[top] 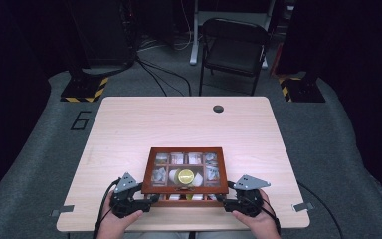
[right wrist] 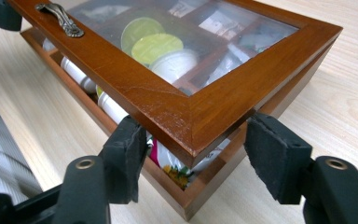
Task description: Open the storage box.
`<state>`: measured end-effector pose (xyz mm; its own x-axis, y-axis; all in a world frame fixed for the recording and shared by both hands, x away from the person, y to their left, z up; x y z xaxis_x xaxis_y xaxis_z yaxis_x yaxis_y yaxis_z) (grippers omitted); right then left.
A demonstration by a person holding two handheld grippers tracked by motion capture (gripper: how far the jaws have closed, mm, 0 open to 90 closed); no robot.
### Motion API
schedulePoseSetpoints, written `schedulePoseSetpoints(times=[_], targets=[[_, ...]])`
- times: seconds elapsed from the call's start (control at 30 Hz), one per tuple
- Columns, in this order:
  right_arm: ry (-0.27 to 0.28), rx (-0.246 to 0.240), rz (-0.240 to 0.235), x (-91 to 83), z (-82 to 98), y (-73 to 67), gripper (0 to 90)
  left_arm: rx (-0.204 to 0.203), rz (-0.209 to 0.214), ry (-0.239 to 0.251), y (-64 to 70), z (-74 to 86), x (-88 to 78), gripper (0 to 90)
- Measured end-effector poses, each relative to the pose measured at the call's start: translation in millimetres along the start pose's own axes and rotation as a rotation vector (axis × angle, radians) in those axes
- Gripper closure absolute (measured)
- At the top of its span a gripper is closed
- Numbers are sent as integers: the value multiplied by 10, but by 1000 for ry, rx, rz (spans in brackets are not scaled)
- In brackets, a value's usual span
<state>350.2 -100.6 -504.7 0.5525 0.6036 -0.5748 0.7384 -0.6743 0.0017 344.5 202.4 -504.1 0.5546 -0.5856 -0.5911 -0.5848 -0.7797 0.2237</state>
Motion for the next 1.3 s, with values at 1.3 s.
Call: schedulePoseSetpoints(times=[1.3], targets=[[126,51,60,-165,-606,172,330,-18,-37,123,-113,-604,-169,281]])
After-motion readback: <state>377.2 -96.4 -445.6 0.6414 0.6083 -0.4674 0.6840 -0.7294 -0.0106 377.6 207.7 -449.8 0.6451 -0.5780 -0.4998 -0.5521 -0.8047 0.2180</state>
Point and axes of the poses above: each handheld gripper's, and its own axes: x roughly forward along the jaws, z roughly out of its underside, y roughly to its right, the point moved 6 cm from there along x, roughly forward along the jaws, and after that the axes turned 5 degrees about -x, right-handed, at the moved point
